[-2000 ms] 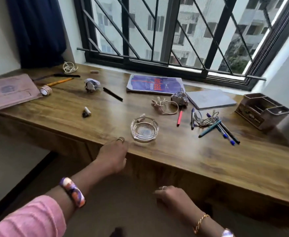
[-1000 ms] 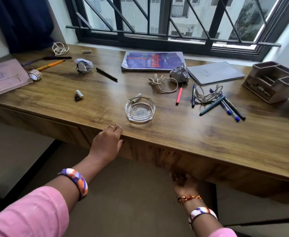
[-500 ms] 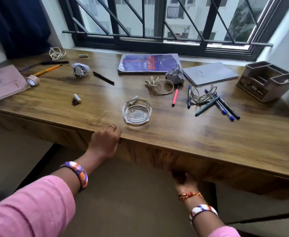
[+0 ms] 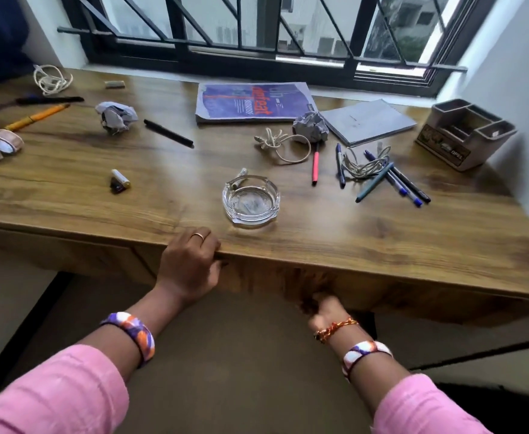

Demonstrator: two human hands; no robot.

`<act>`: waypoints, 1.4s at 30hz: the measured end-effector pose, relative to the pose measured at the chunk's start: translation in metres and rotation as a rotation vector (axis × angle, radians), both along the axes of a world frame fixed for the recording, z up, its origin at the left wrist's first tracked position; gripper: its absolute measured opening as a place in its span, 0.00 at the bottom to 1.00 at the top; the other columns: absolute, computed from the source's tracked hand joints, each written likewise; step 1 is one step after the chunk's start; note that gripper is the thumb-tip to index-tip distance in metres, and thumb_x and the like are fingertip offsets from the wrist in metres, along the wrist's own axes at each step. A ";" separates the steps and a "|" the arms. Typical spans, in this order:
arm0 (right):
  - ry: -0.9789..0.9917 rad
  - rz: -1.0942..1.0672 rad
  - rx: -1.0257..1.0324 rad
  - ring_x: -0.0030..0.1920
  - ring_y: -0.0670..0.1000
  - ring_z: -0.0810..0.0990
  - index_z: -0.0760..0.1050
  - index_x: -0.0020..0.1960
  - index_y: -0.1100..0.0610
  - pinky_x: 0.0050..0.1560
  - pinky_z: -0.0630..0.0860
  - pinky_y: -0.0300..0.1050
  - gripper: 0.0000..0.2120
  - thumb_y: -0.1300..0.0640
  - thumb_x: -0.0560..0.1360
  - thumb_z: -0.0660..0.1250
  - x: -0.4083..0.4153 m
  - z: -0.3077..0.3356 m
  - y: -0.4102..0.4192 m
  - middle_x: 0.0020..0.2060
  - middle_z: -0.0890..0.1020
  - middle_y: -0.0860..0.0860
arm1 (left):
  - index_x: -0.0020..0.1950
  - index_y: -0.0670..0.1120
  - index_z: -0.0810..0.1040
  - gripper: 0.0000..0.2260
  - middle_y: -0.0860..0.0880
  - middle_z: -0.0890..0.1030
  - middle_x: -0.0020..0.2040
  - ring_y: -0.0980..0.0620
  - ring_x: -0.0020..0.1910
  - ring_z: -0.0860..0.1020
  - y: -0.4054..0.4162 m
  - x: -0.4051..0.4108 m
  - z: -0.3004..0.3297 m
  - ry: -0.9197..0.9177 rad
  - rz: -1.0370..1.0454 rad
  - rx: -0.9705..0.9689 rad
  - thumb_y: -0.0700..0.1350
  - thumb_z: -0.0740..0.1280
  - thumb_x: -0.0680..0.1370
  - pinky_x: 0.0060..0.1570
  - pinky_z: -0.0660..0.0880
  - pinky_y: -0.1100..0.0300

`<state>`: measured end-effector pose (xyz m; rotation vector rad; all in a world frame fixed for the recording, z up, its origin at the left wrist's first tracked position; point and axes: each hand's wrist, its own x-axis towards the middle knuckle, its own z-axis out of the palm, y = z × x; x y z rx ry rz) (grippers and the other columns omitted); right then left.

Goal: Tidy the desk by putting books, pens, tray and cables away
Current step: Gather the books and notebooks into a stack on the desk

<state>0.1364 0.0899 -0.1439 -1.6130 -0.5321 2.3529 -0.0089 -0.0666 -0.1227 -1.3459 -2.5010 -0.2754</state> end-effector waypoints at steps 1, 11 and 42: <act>0.008 -0.030 0.032 0.34 0.49 0.71 0.71 0.41 0.61 0.31 0.73 0.37 0.15 0.67 0.80 0.49 -0.005 -0.005 -0.005 0.23 0.77 0.53 | 0.38 0.42 0.78 0.18 0.43 0.79 0.37 0.41 0.37 0.79 -0.001 -0.004 -0.002 -0.023 -0.030 0.044 0.41 0.80 0.52 0.34 0.77 0.55; 0.117 0.135 0.071 0.40 0.56 0.74 0.72 0.54 0.63 0.47 0.74 0.47 0.14 0.67 0.78 0.49 -0.134 0.005 -0.120 0.42 0.75 0.60 | 0.40 0.49 0.80 0.06 0.51 0.82 0.38 0.51 0.34 0.81 -0.090 -0.051 0.005 -0.124 -0.399 -0.068 0.46 0.67 0.65 0.25 0.74 0.64; 0.298 1.116 1.430 0.47 0.53 0.79 0.74 0.58 0.60 0.49 0.75 0.48 0.12 0.62 0.77 0.58 -0.543 0.088 -0.361 0.47 0.80 0.54 | 0.58 0.38 0.67 0.14 0.41 0.70 0.43 0.46 0.40 0.72 -0.412 -0.404 0.076 -1.635 1.066 1.078 0.45 0.64 0.77 0.54 0.71 0.43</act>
